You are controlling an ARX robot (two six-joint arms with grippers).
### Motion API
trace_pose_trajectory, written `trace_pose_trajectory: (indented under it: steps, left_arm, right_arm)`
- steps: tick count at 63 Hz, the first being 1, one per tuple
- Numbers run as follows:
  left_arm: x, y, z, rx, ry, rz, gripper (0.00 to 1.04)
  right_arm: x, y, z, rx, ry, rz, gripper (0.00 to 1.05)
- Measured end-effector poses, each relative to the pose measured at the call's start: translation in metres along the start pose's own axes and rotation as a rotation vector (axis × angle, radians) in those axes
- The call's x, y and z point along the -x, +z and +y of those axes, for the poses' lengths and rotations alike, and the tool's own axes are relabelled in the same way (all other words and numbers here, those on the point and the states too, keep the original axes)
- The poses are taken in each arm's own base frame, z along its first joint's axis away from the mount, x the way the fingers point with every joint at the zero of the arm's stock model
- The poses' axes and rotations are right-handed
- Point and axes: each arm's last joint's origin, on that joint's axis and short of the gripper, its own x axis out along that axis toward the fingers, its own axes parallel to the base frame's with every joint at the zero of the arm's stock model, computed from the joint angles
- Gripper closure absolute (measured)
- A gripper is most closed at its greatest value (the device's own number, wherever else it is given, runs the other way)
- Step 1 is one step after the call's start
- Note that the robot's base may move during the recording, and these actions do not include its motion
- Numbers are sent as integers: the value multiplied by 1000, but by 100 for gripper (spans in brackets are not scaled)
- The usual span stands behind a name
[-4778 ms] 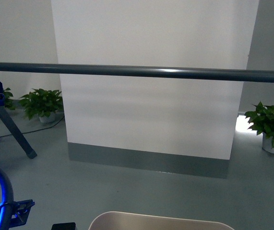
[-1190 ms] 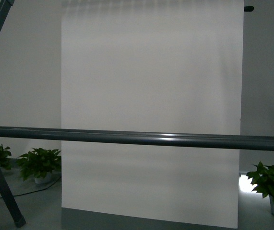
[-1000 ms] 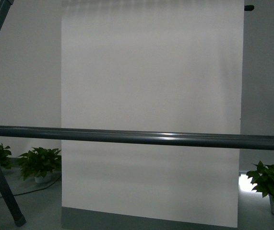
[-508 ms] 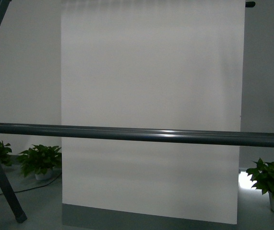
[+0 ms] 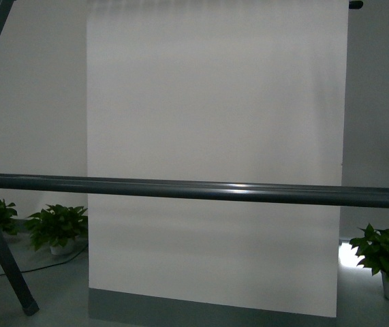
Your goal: Move hamper under clothes hanger
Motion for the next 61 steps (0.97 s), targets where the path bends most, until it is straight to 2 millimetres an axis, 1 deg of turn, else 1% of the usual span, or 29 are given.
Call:
trace_pose_trajectory:
  steps: [12,15,16,18,33,35,39,41,43,46,47,51,61]
  left_arm:
    - [0,0,0,0,0,-2,101]
    - [0,0,0,0,0,-2,96]
    - [0,0,0,0,0,-2,93]
    - [0,0,0,0,0,-2,89]
    - [0,0,0,0,0,-2,36]
    - [0,0,0,0,0,-2,27]
    - [0,0,0,0,0,-2,12]
    - [0,0,0,0,0,-2,7]
    - [0,0,0,-1,0,-2,5]
    - [0,0,0,0,0,-2,7]
    - [0,0,0,0,0,-2,7]
    - [0,0,0,0,0,-2,7]
    - [0,0,0,0,0,-2,7]
  right_arm:
    - [0,0,0,0,0,0,103]
    - [0,0,0,0,0,0,103]
    - [0,0,0,1,0,0,102]
    - [0,0,0,0,0,0,99]
    - [0,0,0,0,0,0,46]
    - [0,0,0,0,0,0,37]
    - [0,0,0,0,0,0,23]
    - [0,0,0,0,0,0,18]
    - [0,0,0,0,0,0,13]
    - [0,0,0,0,0,0,6]
    - [0,0,0,0,0,0,6]
    - [0,0,0,0,0,0,9]
    - [0,0,0,-1,0,0,8]
